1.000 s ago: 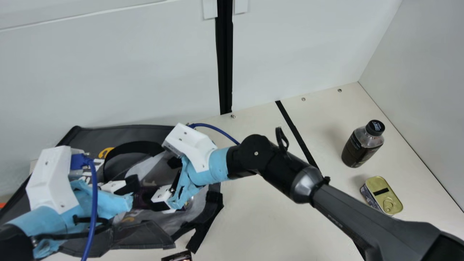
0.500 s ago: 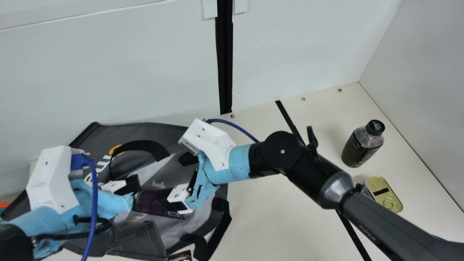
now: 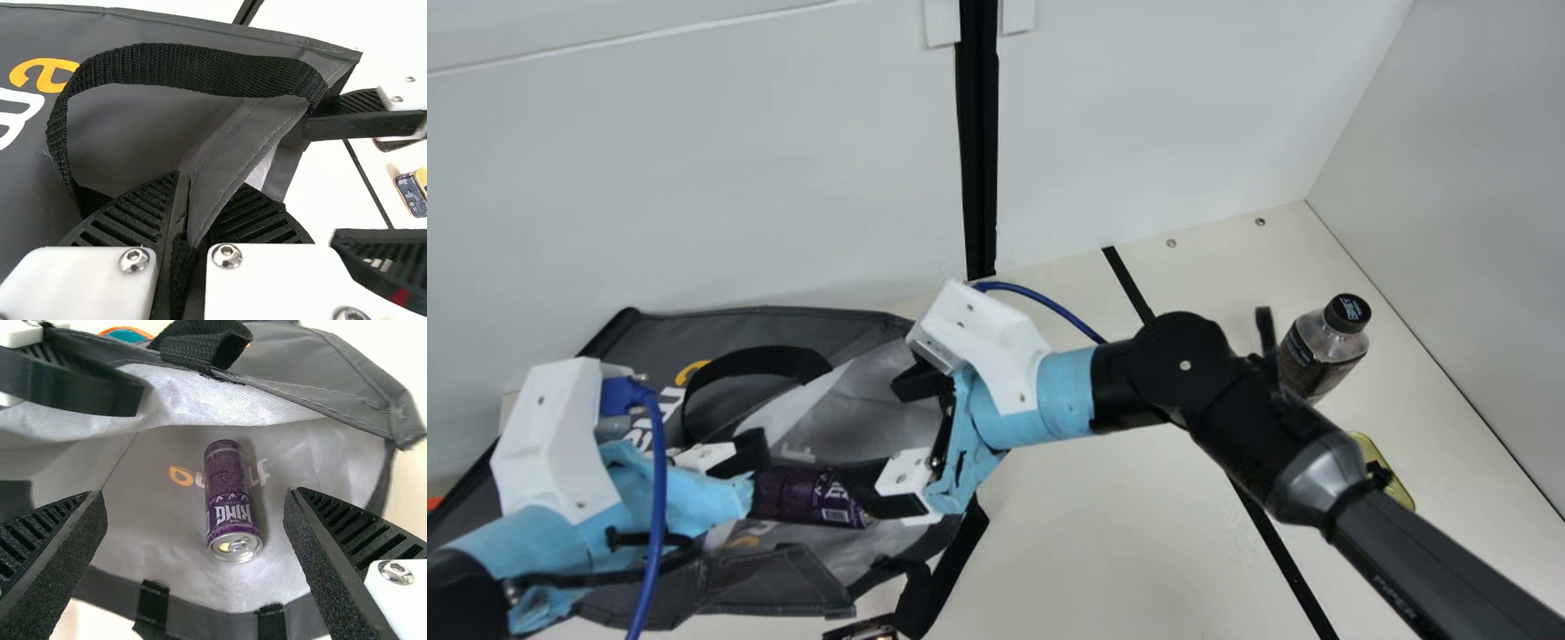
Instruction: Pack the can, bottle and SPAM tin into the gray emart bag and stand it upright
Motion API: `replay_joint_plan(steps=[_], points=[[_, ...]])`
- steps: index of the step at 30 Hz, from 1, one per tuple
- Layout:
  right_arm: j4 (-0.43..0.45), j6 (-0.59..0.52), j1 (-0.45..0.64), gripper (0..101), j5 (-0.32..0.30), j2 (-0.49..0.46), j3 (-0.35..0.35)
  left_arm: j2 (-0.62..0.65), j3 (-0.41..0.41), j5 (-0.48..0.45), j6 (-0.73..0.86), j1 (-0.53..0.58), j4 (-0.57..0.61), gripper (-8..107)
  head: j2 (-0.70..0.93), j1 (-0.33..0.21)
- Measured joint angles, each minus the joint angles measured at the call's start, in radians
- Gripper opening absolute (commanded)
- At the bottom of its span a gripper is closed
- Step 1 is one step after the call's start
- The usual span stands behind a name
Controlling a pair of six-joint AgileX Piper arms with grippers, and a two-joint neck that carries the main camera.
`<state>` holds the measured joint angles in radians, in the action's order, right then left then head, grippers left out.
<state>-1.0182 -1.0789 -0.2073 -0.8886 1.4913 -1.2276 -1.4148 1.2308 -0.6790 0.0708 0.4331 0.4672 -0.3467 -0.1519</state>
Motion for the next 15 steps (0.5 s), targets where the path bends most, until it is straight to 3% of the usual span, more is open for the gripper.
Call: replay_joint_plan(steps=[15], points=[[0.014,-0.003,0.117,95,-0.117,-0.092,0.0,0.0,0.0,0.0,0.0,0.0,0.0,-8,-0.002,0.0]])
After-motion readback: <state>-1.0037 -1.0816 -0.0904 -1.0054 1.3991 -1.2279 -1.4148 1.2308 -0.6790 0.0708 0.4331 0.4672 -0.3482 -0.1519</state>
